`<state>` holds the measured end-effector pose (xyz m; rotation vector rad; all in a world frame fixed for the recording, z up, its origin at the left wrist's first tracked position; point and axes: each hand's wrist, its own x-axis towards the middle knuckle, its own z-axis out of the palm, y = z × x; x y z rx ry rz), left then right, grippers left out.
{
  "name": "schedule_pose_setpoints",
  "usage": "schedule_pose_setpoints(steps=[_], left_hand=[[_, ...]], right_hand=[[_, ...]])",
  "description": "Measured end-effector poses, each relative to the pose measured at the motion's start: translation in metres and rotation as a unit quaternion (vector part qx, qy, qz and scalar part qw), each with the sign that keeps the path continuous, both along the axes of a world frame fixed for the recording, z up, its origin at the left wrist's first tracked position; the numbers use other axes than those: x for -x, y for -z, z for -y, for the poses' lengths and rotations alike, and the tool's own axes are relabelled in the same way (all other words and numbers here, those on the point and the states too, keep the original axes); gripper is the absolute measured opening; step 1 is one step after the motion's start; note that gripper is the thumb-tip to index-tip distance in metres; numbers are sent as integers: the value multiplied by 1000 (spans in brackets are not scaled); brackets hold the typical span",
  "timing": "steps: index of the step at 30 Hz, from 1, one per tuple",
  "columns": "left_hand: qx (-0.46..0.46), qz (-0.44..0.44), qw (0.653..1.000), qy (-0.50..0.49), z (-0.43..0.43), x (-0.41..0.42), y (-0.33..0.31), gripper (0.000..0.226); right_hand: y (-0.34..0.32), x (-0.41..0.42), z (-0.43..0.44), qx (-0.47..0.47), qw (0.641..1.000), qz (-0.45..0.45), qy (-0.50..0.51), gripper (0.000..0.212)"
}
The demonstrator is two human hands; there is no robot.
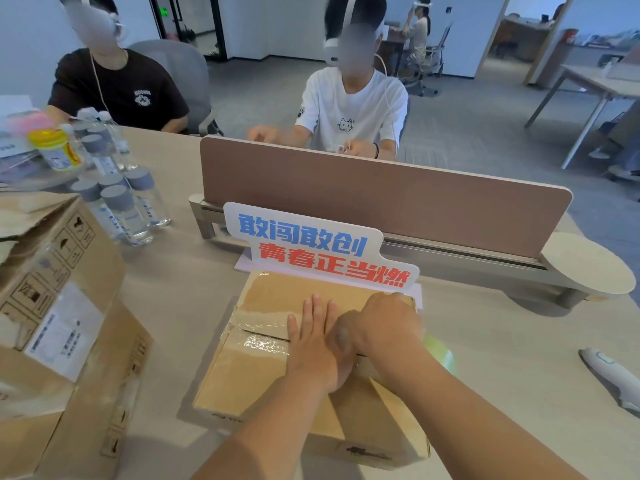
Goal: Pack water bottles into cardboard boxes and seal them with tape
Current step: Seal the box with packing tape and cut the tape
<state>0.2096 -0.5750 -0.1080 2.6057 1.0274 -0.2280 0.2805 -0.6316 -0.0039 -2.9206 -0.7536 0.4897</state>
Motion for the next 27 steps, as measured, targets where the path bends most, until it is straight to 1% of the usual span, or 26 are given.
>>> schedule_pose_setpoints(steps=[2,3,5,6,7,8,10,12,13,15,17,19,21,23,25,27], left_hand=[[6,-24,1000,-3,1,-3,-4,73],[7,-36,999,-5,2,-5,-7,73],[5,-52,998,-17,7,-10,-12,74],[5,-53,998,-21,12,-13,-13,74],[2,-50,999,-18,17,-15,-13,73],[0,-42,999,-12,22,-16,-12,72],[-2,-15,1000,-2,28,-16,-8,72],[-3,-1,1000,0,26,-15,-5,69],[1,-2,1000,-4,25,-15,-5,67],[10,-9,1000,-12,25,-16,-6,65],[-1,-18,1000,-9,27,-18,-6,67],[-7,-22,1000,-9,28,-18,-6,66],[-4,-19,1000,-16,26,-19,-4,67],[8,-6,1000,-21,26,-18,-3,70],[17,7,1000,-21,26,-17,-1,73],[20,9,1000,-18,26,-18,-1,73]], right_hand=[[1,0,4,-59,998,13,-21,45],[1,0,7,-110,994,7,-26,40],[3,-1,14,-220,975,-5,-30,23],[2,-2,19,-260,965,-7,-34,14],[2,-4,24,-275,960,-4,-42,9],[2,-7,29,-269,962,5,-54,9],[2,-16,41,-210,974,33,-76,17],[2,-26,55,-152,986,45,-55,24],[1,-29,62,-149,988,22,-21,25],[2,-32,73,-189,979,-55,50,35],[10,-29,76,-210,972,-89,55,47],[14,-25,73,-206,973,-103,33,52],[8,-37,70,-151,983,-104,14,50],[-7,-61,79,-55,996,-73,-10,47],[-17,-88,96,31,999,-34,-9,50],[-15,-98,113,85,996,-34,3,54]])
